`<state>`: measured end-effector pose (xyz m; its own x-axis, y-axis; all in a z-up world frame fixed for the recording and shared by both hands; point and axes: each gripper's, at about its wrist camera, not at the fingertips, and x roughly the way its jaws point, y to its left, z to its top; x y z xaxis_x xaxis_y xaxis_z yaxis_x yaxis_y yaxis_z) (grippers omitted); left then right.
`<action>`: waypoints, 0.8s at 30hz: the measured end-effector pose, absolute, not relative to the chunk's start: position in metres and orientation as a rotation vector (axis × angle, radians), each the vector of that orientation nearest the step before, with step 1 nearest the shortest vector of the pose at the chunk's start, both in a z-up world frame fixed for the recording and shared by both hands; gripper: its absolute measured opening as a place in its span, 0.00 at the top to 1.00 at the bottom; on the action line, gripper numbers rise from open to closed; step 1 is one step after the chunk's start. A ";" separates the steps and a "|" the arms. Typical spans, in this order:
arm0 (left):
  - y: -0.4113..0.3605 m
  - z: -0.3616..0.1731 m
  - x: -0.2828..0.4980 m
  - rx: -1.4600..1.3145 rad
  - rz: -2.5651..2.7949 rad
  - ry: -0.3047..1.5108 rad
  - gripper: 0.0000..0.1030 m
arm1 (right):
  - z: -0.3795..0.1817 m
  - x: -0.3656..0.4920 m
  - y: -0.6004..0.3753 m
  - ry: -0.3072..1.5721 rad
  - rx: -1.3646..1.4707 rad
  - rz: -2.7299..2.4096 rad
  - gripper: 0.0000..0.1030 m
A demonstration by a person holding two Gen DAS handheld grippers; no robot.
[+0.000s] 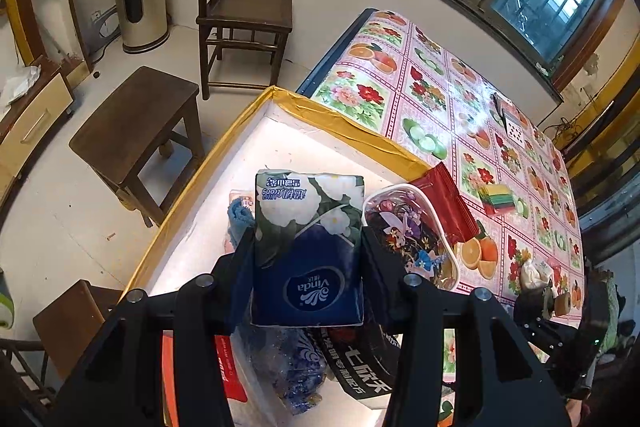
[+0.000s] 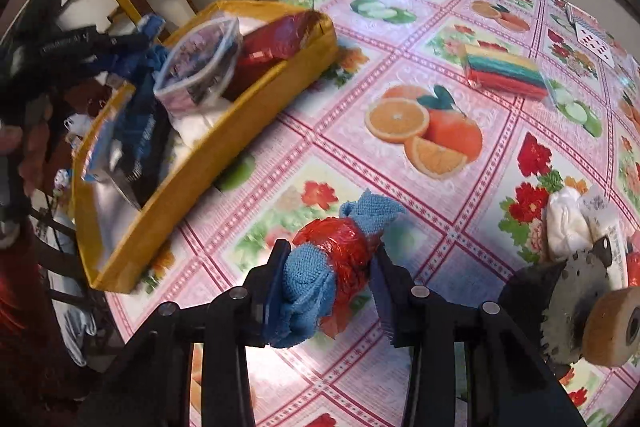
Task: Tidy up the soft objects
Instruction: 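Lower the Vinda box into the yellow box while the right carries the blue glove there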
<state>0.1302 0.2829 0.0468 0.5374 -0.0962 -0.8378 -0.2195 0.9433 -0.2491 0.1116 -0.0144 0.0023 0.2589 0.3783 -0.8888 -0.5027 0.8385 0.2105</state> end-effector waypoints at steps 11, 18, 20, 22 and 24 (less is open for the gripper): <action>0.300 0.041 0.146 -0.367 0.138 1.005 0.54 | 0.069 0.169 0.114 1.028 0.027 0.771 0.61; 0.312 0.034 0.134 -0.351 0.201 0.992 0.52 | 0.042 0.190 0.171 1.054 0.111 0.796 0.54; 0.315 0.029 0.130 -0.363 0.191 1.010 0.52 | 0.036 0.195 0.167 1.058 0.177 0.826 0.42; 0.313 0.026 0.128 -0.365 0.181 1.012 0.51 | 0.037 0.194 0.159 1.050 0.226 0.854 0.22; 0.312 0.025 0.128 -0.377 0.173 1.014 0.51 | 0.042 0.189 0.154 1.018 0.219 0.854 0.14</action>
<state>0.1281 0.3116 0.0247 0.5218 -0.0318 -0.8525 -0.3132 0.9223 -0.2262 0.1887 0.1545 0.0423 0.2425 0.7139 -0.6569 -0.5228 0.6666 0.5313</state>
